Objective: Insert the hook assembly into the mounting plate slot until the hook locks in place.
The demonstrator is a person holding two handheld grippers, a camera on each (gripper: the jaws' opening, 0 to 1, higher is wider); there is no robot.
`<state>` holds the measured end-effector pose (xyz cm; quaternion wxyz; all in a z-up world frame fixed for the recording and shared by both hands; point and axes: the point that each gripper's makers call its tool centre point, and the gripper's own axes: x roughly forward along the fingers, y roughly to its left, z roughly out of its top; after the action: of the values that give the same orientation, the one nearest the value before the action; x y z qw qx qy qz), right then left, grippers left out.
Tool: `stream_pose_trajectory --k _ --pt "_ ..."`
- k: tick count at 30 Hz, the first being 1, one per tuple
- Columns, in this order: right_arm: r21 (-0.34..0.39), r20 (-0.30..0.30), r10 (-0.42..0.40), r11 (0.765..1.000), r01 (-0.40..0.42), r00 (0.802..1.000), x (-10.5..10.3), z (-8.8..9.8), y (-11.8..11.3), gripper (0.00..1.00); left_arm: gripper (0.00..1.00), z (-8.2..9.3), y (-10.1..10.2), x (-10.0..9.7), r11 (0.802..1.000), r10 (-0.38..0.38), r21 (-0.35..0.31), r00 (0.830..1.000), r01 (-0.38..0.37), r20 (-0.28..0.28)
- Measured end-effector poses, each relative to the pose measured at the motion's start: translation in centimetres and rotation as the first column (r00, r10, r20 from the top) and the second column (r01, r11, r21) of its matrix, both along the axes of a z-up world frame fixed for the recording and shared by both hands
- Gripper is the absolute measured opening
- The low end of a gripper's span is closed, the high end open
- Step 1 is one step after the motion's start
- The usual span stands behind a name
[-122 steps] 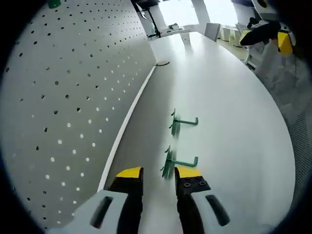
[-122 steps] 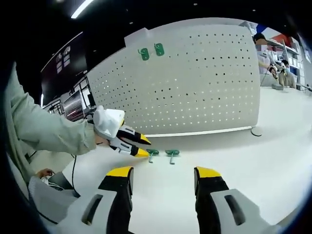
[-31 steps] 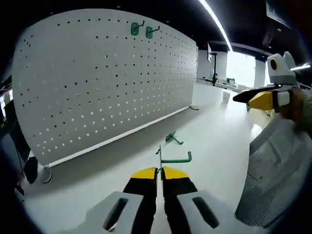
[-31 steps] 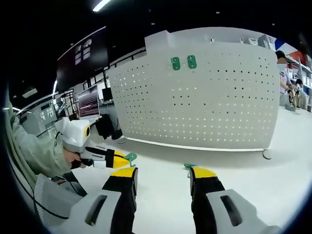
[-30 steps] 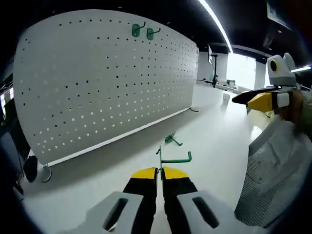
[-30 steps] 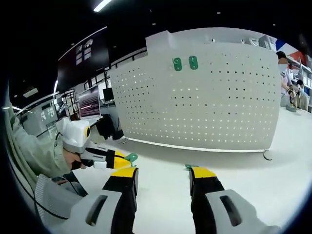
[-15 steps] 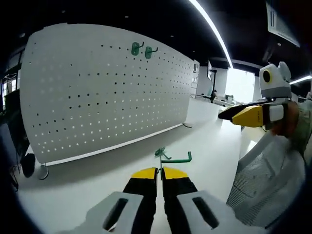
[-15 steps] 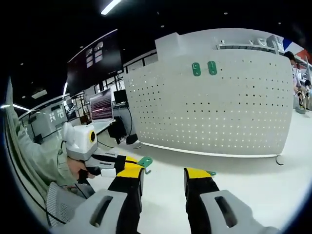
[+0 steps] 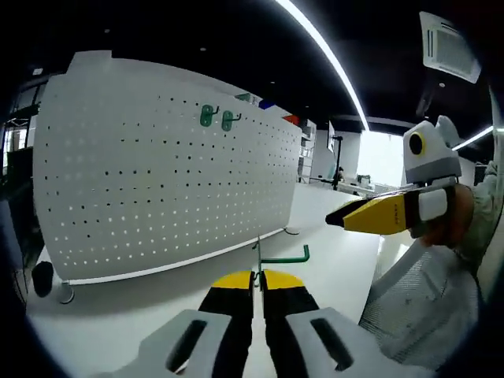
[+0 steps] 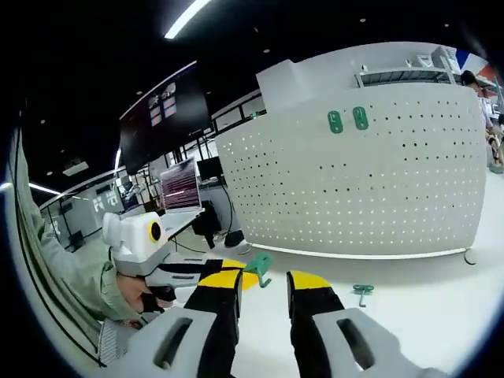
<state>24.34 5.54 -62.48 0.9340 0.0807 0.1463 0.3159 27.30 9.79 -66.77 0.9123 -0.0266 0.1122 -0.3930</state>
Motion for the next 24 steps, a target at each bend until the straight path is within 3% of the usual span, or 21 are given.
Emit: stream_pose_trajectory --k 24 --pt "0.046 0.006 0.021 0.999 -0.021 1.000 -0.3 0.9 0.5 0.09 0.03 3.4 -2.3 -2.3 0.996 -0.043 -0.077 0.997 0.048 0.070"
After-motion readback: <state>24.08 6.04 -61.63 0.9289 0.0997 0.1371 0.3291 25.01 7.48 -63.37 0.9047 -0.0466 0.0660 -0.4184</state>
